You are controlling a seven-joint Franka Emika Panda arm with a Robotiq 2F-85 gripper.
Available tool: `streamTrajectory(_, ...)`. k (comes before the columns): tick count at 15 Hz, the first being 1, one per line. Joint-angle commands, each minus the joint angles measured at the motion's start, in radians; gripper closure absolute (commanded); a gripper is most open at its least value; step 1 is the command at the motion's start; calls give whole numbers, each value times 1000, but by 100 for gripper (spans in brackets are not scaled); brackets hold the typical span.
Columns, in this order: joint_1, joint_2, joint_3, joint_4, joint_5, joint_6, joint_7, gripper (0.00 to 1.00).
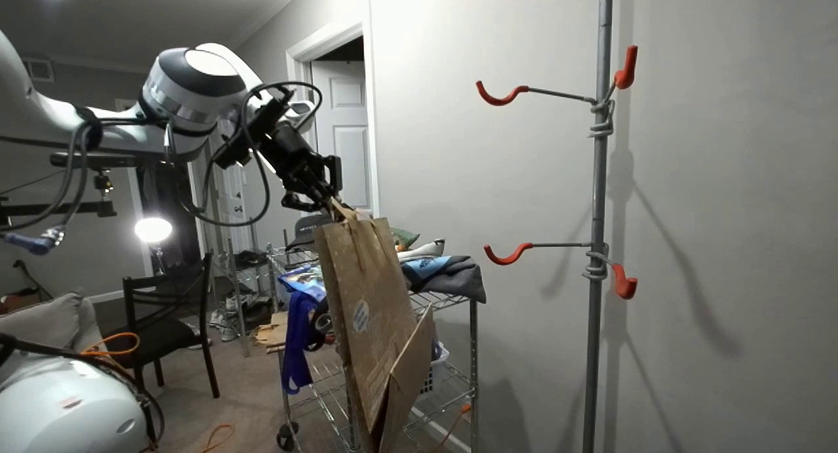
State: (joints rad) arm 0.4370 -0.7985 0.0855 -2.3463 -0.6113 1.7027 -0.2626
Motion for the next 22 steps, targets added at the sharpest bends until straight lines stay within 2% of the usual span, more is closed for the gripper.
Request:
streamTrajectory(1, -19, -109, -65, -128, 34, 104, -136, 96)
streamTrajectory(5, -14, -154, -133, -172, 132, 168, -222, 96)
streamTrajectory(11, -53, -166, -216, -155, 224, 185, -332, 95)
streamTrajectory(12, -75, -140, -171, -151, 218, 170, -288, 95)
streamTrajectory(15, -81, -151, -193, -151, 228, 174, -315, 95)
streamTrajectory(22, -81, -153, -193, -151, 228, 174, -315, 95)
